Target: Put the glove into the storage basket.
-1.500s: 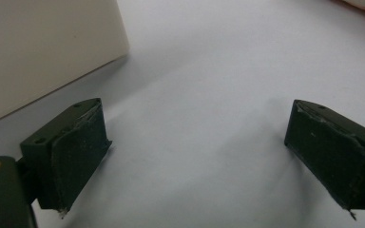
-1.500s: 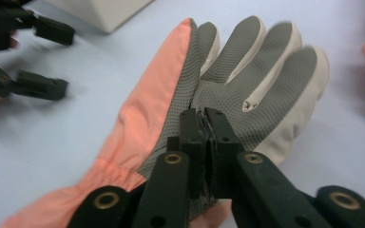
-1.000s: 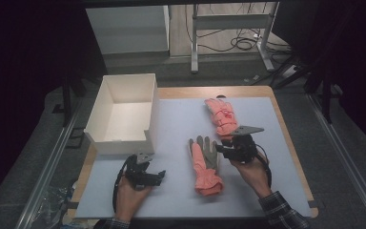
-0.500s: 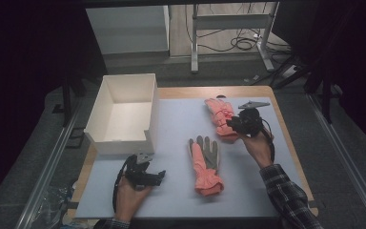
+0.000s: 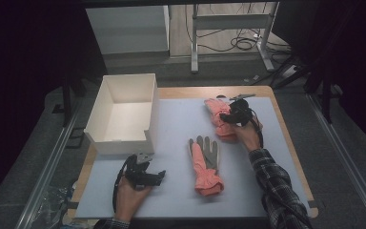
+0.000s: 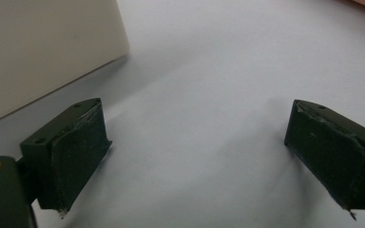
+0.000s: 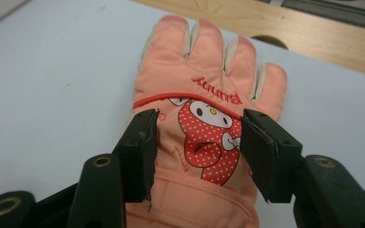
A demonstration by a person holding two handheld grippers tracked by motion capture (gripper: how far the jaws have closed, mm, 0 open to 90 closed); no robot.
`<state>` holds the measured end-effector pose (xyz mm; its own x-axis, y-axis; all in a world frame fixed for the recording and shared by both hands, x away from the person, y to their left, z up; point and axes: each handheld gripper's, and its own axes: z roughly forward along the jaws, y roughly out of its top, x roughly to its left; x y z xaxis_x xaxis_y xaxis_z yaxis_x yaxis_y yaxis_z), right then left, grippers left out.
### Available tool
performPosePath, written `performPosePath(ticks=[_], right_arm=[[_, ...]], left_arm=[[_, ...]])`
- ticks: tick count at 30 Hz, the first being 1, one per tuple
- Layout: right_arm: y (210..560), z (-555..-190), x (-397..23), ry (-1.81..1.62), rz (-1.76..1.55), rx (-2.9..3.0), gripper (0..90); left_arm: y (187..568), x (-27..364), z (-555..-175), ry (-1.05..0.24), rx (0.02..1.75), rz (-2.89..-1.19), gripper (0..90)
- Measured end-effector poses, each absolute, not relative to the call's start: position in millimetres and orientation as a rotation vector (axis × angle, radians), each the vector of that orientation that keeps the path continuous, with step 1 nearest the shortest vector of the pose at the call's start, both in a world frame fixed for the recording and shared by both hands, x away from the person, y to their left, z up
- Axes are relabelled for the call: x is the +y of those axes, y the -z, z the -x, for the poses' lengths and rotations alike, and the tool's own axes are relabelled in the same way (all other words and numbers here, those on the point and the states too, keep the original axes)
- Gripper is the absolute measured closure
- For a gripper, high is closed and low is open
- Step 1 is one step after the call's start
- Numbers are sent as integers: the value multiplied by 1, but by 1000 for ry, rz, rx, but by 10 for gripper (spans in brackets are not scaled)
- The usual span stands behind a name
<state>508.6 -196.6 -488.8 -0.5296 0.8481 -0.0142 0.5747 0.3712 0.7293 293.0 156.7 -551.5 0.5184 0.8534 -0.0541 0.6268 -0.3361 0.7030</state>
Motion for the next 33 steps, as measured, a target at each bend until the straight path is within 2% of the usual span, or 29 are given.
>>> performPosePath(ticks=[4, 8, 15, 17, 33], right_arm=[[500, -514, -193, -919, -1243, 2265, 464], [507, -514, -193, -921, -1275, 2262, 566], [506, -511, -191, -900, -1279, 2266, 800], [505, -510, -189, -881, -1266, 2257, 828], [481, -492, -202, -1005, -1274, 2195, 867]], left_arm=[[551, 157, -293, -428, 1201, -2080, 67], [551, 157, -293, -428, 1201, -2080, 67], [551, 157, -293, -428, 1201, -2080, 67], [552, 157, -293, -428, 1201, -2080, 67], [551, 157, -293, -428, 1201, -2080, 67]])
